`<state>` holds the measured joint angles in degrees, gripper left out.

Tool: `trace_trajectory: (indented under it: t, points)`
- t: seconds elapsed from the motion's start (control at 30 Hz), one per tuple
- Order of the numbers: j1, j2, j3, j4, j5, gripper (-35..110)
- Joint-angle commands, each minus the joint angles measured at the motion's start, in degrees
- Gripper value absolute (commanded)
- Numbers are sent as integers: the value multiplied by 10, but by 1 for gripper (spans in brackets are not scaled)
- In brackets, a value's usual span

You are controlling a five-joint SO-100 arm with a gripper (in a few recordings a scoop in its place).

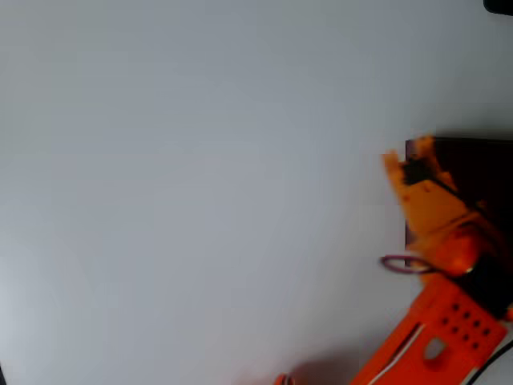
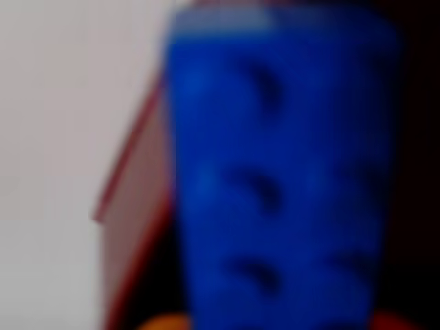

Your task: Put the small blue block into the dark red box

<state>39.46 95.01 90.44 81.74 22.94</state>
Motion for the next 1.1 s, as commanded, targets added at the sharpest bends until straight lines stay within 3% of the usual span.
trace_trajectory:
  t: [0.0, 0.3, 0.63, 0.87, 1.07]
  points:
    - [31, -63, -89, 12, -11, 0]
    - [59, -182, -170, 3, -41, 10]
    - [40, -111, -117, 10, -73, 11]
    - [-46, 173, 142, -45, -111, 9]
    - [-247, 501, 345, -37, -164, 5]
